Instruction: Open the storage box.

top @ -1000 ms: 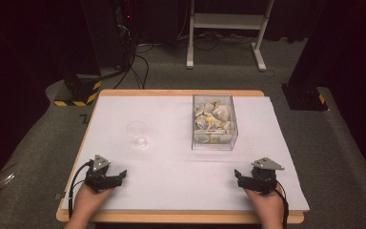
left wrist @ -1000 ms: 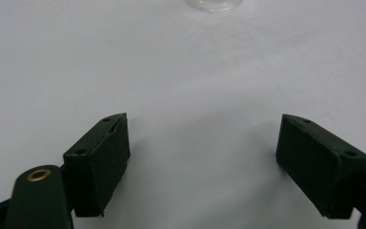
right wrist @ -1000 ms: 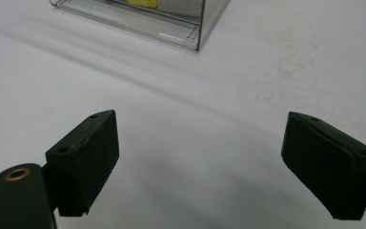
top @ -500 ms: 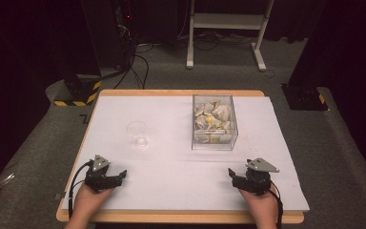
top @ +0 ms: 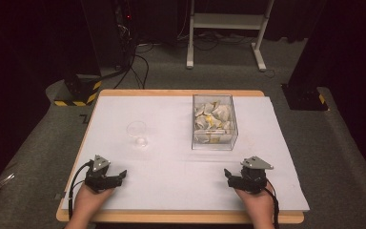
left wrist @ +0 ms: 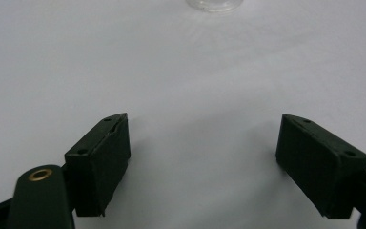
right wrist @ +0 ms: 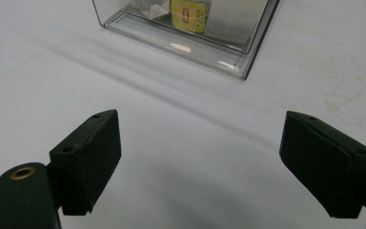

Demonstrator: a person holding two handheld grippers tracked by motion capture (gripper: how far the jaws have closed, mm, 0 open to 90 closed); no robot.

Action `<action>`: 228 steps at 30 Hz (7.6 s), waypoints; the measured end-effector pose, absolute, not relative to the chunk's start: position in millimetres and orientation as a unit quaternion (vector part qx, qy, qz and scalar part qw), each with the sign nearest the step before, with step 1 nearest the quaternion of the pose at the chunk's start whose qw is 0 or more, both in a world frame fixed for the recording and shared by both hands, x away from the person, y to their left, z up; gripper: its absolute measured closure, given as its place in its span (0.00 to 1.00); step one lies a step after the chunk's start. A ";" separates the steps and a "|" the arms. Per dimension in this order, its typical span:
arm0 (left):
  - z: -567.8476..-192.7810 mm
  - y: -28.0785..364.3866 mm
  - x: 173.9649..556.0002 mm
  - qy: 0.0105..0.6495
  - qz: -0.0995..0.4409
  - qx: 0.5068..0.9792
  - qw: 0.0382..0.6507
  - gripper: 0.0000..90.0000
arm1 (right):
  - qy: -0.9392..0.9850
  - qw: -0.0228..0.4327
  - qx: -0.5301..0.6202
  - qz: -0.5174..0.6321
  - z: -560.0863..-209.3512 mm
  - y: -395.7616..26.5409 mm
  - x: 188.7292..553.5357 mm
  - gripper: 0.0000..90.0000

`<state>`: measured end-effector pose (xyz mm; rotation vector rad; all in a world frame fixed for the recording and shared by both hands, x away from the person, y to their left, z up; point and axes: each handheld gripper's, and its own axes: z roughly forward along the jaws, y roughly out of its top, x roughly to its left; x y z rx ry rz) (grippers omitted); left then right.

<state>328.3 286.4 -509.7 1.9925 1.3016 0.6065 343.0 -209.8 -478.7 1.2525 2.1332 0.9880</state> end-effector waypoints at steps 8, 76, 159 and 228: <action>-509.8 286.2 328.0 0.500 0.232 0.763 0.337 0.22 | 0.791 0.243 0.438 0.351 -481.5 -204.6 347.7 0.17; -509.7 286.6 328.3 0.501 0.229 0.764 0.337 0.22 | 0.755 0.236 0.461 0.402 -452.5 -162.3 404.3 0.28; -509.7 286.5 328.1 0.501 0.229 0.764 0.337 0.22 | 0.749 0.263 0.442 0.417 -458.1 -154.7 365.1 0.55; -509.7 286.3 327.9 0.500 0.231 0.763 0.337 0.22 | 0.745 0.275 0.424 0.436 -446.4 -167.5 300.8 0.52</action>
